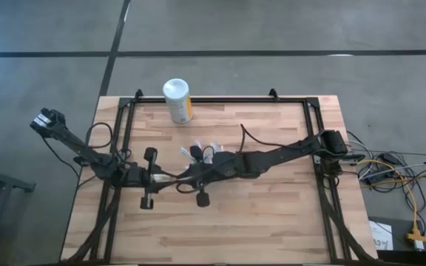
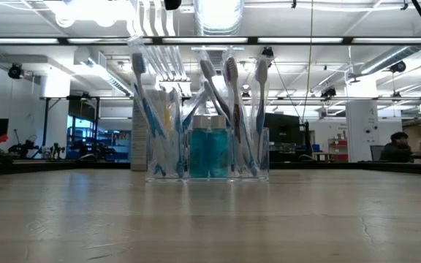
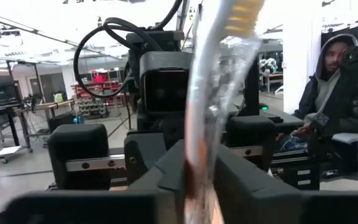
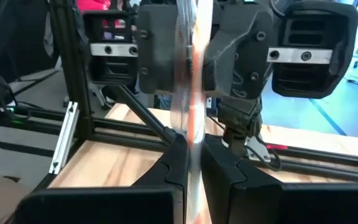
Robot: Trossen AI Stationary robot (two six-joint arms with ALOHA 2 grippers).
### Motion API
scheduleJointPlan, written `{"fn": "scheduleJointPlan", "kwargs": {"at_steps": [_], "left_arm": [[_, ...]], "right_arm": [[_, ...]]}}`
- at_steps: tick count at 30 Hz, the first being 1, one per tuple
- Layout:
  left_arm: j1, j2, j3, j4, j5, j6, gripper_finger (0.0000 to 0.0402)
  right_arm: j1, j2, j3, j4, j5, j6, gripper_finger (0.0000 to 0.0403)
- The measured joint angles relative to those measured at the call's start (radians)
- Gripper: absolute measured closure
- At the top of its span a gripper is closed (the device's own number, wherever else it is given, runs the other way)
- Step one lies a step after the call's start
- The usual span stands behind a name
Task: Pick & Place toothbrushing station
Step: Put the orange toothbrush into the transparent organizer
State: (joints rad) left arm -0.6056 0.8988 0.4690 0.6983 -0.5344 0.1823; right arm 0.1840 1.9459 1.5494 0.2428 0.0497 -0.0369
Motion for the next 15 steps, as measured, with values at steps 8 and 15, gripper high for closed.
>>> {"fn": "scheduleJointPlan", "kwargs": {"at_steps": [8,15], "left_arm": [[0.000,-0.004,0.001,-0.011,0.001,0.049,0.0383],[0.000,-0.039,0.000,-0.065,0.010,0.048,0.0383]], "right_arm": [[0.002,0.000,0.000,0.019,0.000,0.005,0.0377],[0.001,0.000,0.000,0.026,0.006,0.086,0.0309]]}}
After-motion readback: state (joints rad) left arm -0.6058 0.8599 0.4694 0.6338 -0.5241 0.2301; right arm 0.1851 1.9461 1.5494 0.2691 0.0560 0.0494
